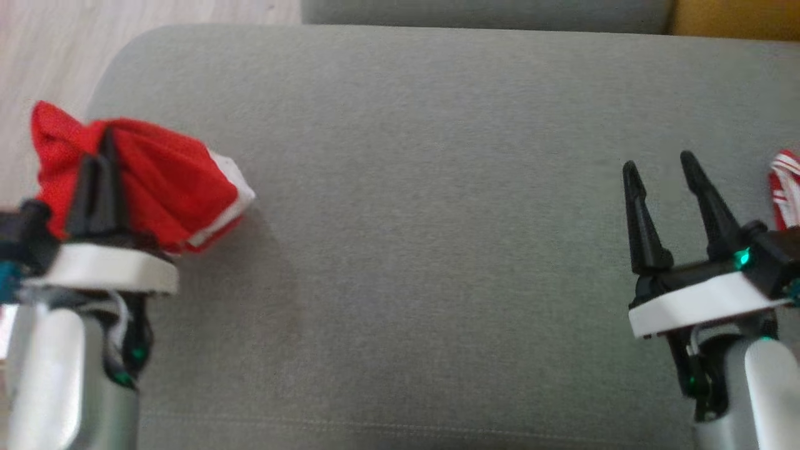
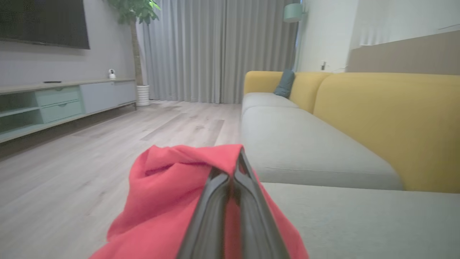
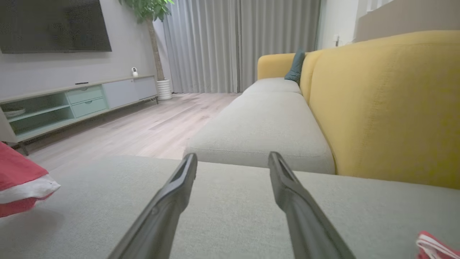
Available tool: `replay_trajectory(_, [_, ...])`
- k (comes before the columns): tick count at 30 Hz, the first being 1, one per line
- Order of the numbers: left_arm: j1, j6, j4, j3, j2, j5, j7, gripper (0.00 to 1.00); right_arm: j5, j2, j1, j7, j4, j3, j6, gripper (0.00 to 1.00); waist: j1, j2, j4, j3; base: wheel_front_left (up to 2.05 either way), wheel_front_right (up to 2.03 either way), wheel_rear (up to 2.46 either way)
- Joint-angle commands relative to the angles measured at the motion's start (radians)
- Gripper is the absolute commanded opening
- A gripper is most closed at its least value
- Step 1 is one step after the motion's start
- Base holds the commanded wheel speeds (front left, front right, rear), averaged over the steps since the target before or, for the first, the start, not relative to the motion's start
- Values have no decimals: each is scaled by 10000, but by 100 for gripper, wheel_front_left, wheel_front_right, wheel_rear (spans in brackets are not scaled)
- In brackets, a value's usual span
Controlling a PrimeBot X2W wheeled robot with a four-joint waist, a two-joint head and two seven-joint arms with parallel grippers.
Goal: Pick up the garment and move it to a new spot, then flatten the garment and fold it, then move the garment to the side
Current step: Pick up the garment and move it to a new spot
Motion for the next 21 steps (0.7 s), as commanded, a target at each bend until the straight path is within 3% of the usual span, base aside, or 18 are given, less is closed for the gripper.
replay_trajectory(1, [10, -6, -773, 93, 148, 89, 175, 0, 110, 102, 4, -103, -311, 212, -9, 100, 0, -1, -368, -112, 0, 0, 0])
replay_trajectory(9, [587, -379, -2066, -1292, -246, 398, 910, 0, 228, 320, 228, -130, -422, 231, -9, 100, 0, -1, -1608, 310, 0, 0, 0])
replay_trajectory(21, [-1048, -1194, -686, -3837, -1013, 719, 1237, 0, 464, 443, 50, -412, -268, 261, -9, 100, 0, -1, -3279, 1254, 0, 0, 0])
